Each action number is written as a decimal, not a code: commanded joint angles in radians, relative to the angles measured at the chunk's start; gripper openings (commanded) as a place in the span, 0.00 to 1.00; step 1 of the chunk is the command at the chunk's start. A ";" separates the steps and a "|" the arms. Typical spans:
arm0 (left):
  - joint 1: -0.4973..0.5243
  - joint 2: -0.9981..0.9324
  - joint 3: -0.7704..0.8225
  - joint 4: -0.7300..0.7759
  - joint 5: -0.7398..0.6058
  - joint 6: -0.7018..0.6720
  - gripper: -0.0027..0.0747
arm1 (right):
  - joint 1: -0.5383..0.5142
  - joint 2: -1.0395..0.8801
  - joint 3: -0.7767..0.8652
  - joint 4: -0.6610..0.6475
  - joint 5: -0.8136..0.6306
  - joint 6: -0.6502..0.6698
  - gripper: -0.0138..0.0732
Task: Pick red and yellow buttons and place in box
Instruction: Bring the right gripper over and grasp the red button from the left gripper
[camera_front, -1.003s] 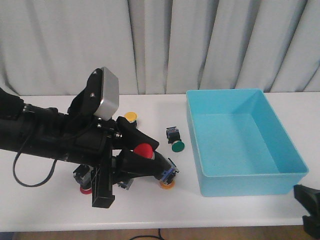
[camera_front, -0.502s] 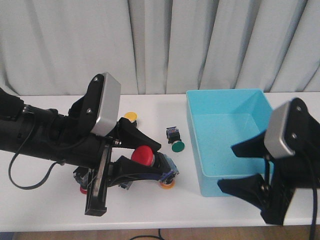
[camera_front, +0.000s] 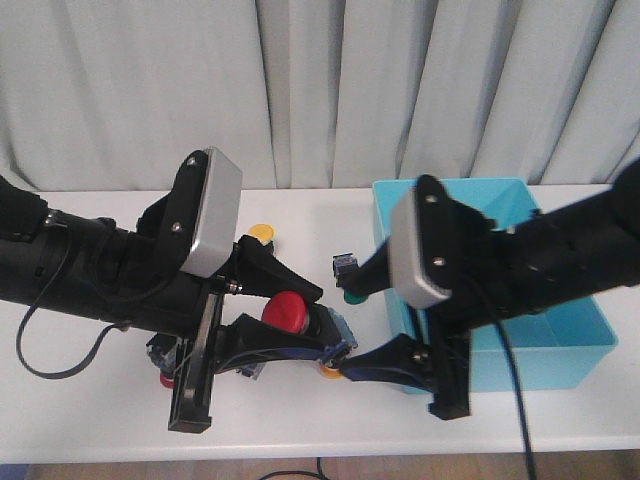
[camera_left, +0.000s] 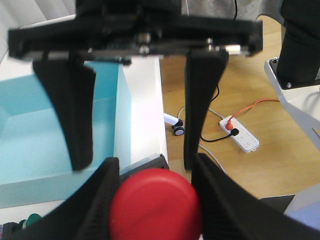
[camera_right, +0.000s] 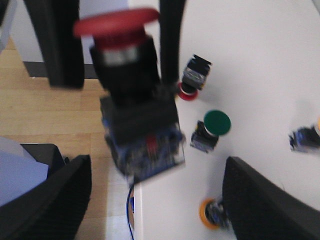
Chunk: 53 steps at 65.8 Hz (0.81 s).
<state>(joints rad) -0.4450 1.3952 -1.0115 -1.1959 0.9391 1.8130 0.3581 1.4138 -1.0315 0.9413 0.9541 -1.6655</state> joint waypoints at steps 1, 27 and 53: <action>-0.005 -0.035 -0.027 -0.070 0.020 0.003 0.27 | 0.054 0.026 -0.077 0.031 0.002 -0.009 0.76; -0.005 -0.035 -0.027 -0.070 0.019 0.003 0.27 | 0.097 0.070 -0.105 -0.040 0.009 0.003 0.67; -0.005 -0.035 -0.027 -0.070 0.019 0.001 0.27 | 0.097 0.070 -0.105 -0.038 0.009 0.026 0.41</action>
<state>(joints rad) -0.4450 1.3952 -1.0115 -1.1949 0.9468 1.8130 0.4557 1.5157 -1.1065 0.8620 0.9610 -1.6383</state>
